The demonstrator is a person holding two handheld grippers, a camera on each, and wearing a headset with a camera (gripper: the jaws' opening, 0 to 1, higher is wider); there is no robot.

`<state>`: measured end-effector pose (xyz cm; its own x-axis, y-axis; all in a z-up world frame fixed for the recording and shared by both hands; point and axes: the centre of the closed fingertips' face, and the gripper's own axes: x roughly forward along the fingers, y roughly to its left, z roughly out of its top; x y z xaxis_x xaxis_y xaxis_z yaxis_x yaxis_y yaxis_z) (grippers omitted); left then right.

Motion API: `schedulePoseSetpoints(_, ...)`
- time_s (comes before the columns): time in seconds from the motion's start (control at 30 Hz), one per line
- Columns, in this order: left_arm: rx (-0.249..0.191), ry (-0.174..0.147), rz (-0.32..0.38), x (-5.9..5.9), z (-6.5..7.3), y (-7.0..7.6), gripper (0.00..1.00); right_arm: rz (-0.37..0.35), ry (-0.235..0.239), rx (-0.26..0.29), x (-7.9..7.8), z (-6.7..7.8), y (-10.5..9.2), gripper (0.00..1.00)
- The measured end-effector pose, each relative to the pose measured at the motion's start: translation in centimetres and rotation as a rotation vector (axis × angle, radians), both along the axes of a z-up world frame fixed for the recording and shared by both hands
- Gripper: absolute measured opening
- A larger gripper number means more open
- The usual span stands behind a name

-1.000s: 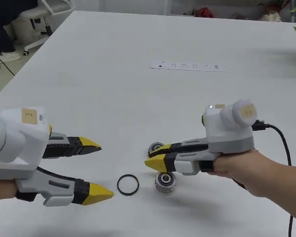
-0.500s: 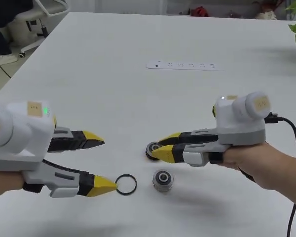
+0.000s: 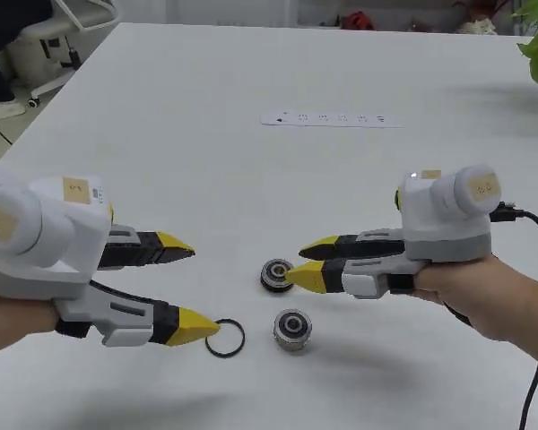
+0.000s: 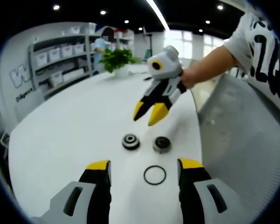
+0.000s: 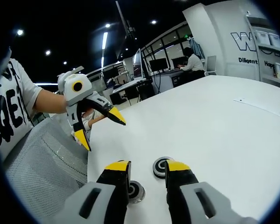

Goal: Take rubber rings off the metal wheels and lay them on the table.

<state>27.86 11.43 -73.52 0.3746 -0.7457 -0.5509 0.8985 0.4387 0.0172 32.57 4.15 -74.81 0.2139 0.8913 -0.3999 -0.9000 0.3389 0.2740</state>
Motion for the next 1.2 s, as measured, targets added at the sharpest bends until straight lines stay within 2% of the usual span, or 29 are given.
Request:
schedulePoseSetpoints(0.37, -0.002, 0.005, 0.002, 1.2, -0.3, -0.5, 0.57, 0.002, -0.037, -0.056, 0.6, -1.4, -0.8, 0.27)
schedulePoseSetpoints(0.8, 0.002, 0.01, 0.006, 2.4, -0.9, -0.9, 0.55, 0.009, -0.049, -0.083, 0.7, -2.5, -0.6, 0.26)
schedulePoseSetpoints(1.2, 0.009, 0.017, 0.0, 3.0, -1.5, -1.6, 0.55, 0.0, -0.06, -0.124, 1.2, -3.8, -0.7, 0.31)
